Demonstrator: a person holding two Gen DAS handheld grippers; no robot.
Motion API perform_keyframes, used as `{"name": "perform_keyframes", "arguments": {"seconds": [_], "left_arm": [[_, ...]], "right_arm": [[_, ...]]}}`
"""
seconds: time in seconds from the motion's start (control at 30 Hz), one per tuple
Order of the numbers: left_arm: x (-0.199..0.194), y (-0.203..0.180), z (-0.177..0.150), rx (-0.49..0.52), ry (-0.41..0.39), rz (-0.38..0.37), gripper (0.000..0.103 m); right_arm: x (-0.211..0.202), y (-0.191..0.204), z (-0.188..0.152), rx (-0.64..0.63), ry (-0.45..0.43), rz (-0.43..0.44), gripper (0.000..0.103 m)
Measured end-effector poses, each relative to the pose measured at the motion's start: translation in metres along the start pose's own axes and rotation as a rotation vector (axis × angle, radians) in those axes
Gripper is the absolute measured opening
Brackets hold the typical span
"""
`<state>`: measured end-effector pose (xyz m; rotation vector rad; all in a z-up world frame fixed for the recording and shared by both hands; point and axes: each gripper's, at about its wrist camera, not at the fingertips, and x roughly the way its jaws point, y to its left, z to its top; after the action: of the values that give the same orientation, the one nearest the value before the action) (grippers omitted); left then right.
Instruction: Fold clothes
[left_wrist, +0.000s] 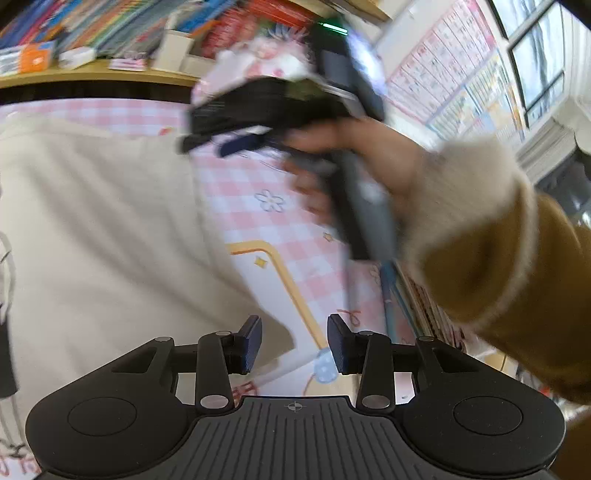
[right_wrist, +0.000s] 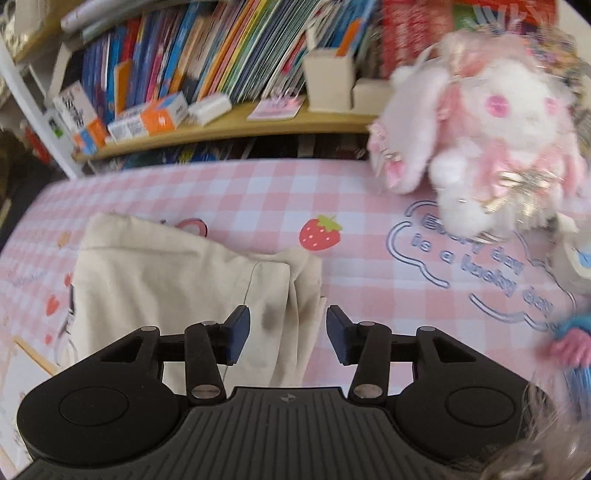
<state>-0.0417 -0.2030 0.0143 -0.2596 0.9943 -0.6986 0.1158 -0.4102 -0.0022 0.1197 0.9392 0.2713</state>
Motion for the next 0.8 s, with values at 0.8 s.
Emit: {"name": "perform_keyframes", "arguments": {"seconds": [0.8], "left_arm": [[-0.033,0.101,-0.027,-0.285,-0.035,0.282,0.038]], "right_arm": [[-0.091,0.015,-0.154,0.088,0.054,0.192,0.006]]}}
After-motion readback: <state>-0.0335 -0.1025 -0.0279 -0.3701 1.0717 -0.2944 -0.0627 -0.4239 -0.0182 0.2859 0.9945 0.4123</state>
